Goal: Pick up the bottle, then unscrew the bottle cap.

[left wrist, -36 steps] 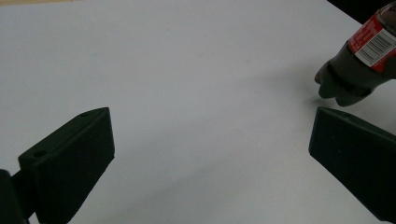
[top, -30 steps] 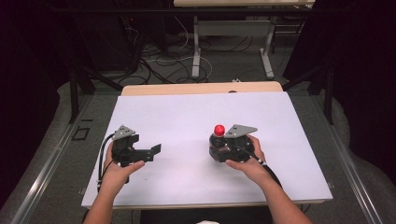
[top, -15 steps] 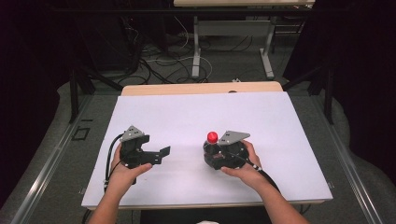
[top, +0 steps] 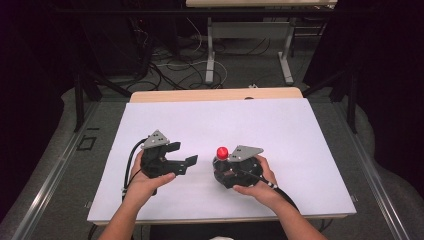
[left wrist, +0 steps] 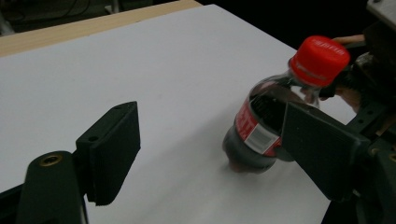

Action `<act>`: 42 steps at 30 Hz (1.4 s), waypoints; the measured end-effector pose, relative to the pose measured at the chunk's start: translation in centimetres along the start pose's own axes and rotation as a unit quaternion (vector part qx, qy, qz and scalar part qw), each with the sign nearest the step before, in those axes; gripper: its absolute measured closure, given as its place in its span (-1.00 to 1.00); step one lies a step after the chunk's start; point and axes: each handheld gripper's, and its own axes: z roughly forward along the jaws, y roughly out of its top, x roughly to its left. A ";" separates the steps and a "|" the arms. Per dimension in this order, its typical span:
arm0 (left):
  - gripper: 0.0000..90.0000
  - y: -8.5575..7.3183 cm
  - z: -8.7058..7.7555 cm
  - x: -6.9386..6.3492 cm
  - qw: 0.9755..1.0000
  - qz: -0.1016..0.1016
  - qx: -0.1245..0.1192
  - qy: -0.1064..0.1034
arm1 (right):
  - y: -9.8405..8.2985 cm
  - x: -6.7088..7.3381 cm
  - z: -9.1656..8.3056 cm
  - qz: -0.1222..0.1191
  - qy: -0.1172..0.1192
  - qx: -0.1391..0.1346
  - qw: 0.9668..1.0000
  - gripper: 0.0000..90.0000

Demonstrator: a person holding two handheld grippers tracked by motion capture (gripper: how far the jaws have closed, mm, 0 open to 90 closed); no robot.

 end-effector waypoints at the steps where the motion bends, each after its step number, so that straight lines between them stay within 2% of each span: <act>1: -0.54 0.3 0.1 -0.2 1.000 0.006 0.002 -0.005 | 0.0 0.0 0.0 -0.003 0.002 -0.001 1.000 -0.35; 6: -0.44 1.6 0.7 -1.5 1.000 0.018 -0.001 -0.017 | 0.1 0.3 -0.4 -0.001 0.007 0.000 1.000 -0.35; 9: -0.44 2.7 1.1 -2.3 0.999 0.032 0.002 -0.034 | 0.1 0.4 -0.6 -0.001 0.011 0.001 1.000 -0.35; 11: -0.44 3.0 1.3 -2.5 0.999 0.035 0.006 -0.037 | 0.1 0.4 -0.6 -0.001 0.012 0.000 1.000 -0.35; 12: -0.42 3.5 1.6 -2.8 0.998 0.044 0.008 -0.048 | 0.1 0.4 -0.5 -0.001 0.010 -0.006 1.000 -0.35; 15: -0.40 3.8 1.8 -3.2 0.997 0.052 0.014 -0.054 | 0.0 0.3 -0.6 0.001 0.012 0.000 1.000 -0.35; 16: -0.37 4.1 2.0 -3.6 0.996 0.056 0.019 -0.065 | -0.1 0.2 -0.5 0.001 0.013 -0.004 1.000 -0.35; 18: -0.32 4.1 2.2 -3.7 0.996 0.055 0.020 -0.071 | -0.2 0.1 -0.6 0.004 0.014 -0.004 1.000 -0.35; 21: -0.26 4.5 2.7 -3.8 0.994 0.057 0.034 -0.092 | -0.2 -0.1 -0.6 0.006 0.021 0.001 1.000 -0.35; 22: -0.24 4.6 2.9 -3.8 0.993 0.057 0.035 -0.099 | -0.3 -0.1 -0.6 0.009 0.018 -0.006 1.000 -0.35; 24: -0.22 4.8 3.3 -3.7 0.993 0.055 0.036 -0.101 | -0.3 -0.2 -0.7 0.012 0.025 -0.001 1.000 -0.35; 25: -0.14 4.9 3.4 -3.7 0.992 0.054 0.041 -0.106 | -0.3 -0.3 -0.7 0.013 0.025 -0.010 1.000 -0.35; 27: -0.14 5.0 3.8 -3.8 0.992 0.052 0.038 -0.109 | -0.3 -0.3 -0.8 0.016 0.032 -0.003 0.999 -0.35; 28: -0.10 5.1 3.8 -3.8 0.991 0.055 0.043 -0.113 | -0.3 -0.4 -0.8 0.020 0.034 -0.013 0.999 -0.35; 31: -0.09 5.3 4.2 -4.0 0.990 0.060 0.044 -0.120 | -0.2 -0.4 -1.0 0.020 0.040 -0.009 0.999 -0.35; 33: -0.08 5.5 4.3 -4.0 0.988 0.066 0.058 -0.129 | -0.3 -0.4 -0.9 0.022 0.041 -0.018 0.999 -0.35; 36: -0.06 5.5 4.8 -4.2 0.988 0.061 0.058 -0.131 | -0.2 -0.4 -0.9 0.019 0.043 -0.013 0.999 -0.35; 37: -0.03 5.6 4.9 -4.2 0.987 0.064 0.063 -0.134 | -0.2 -0.4 -1.0 0.020 0.046 -0.009 0.999 -0.35; 39: 0.02 5.6 5.1 -4.3 0.987 0.062 0.060 -0.135 | -0.3 -0.4 -0.8 0.020 0.046 -0.018 0.999 -0.35; 40: 0.05 5.8 5.1 -4.3 0.986 0.066 0.070 -0.139 | -0.3 -0.3 -0.8 0.020 0.043 -0.016 0.999 -0.35; 41: 0.08 5.8 5.3 -4.3 0.986 0.066 0.064 -0.138 | -0.3 -0.3 -0.8 0.020 0.043 -0.016 0.999 -0.35; 42: 0.14 5.8 5.2 -4.4 0.985 0.062 0.071 -0.143 | -0.2 -0.3 -0.9 0.020 0.045 -0.015 0.999 -0.35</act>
